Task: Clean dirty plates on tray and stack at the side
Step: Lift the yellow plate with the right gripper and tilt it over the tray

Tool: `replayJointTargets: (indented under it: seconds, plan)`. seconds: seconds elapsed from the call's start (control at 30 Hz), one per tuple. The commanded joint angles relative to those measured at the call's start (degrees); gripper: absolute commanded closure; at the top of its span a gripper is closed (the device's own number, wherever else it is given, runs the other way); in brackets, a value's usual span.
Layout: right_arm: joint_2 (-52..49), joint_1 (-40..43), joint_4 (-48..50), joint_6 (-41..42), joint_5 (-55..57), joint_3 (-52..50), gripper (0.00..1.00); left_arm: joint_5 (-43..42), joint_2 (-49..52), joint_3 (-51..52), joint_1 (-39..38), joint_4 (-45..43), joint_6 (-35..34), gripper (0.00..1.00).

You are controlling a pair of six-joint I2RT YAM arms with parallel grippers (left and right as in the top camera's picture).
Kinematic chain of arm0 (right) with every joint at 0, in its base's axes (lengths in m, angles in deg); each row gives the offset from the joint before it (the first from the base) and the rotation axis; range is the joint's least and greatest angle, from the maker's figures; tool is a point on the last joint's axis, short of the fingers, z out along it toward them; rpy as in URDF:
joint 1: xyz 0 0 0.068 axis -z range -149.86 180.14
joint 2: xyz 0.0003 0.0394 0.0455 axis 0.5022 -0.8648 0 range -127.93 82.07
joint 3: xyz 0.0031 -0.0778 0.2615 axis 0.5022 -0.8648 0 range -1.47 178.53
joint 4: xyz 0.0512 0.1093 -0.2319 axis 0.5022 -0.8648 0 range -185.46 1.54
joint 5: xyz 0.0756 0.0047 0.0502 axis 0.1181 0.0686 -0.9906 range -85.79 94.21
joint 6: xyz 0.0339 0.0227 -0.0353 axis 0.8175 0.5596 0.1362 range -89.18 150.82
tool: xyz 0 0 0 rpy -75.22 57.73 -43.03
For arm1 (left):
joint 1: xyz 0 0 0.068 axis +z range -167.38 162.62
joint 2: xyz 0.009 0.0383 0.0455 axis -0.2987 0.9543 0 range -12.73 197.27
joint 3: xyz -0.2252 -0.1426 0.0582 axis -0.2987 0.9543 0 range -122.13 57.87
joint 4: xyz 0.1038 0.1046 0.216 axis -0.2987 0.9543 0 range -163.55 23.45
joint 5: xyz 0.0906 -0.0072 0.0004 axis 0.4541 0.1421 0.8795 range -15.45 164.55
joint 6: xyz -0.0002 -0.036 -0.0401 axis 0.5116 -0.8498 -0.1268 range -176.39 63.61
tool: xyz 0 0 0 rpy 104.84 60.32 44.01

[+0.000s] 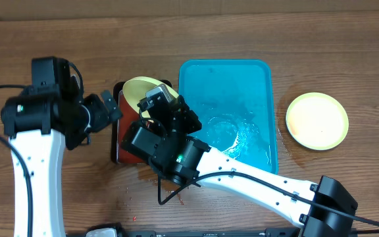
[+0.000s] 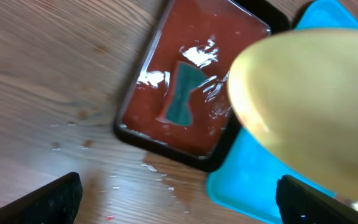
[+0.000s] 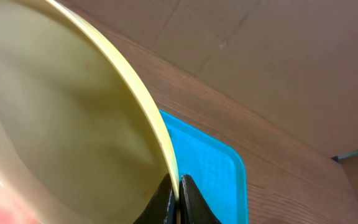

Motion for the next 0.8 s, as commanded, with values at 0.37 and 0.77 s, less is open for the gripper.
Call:
replayJointTargets:
  seconds: [0.37, 0.77]
  plan:
    - [2.4, 0.7, 2.4, -0.2, 1.4, 1.1, 0.96, 21.0, -24.0, -0.3, -8.4, 2.6, -4.7, 0.0]
    - [2.3, 0.6, 3.5, -2.4, 0.3, 1.1, 0.96, 21.0, -22.8, -0.3, -8.4, 2.8, -4.7, 0.0]
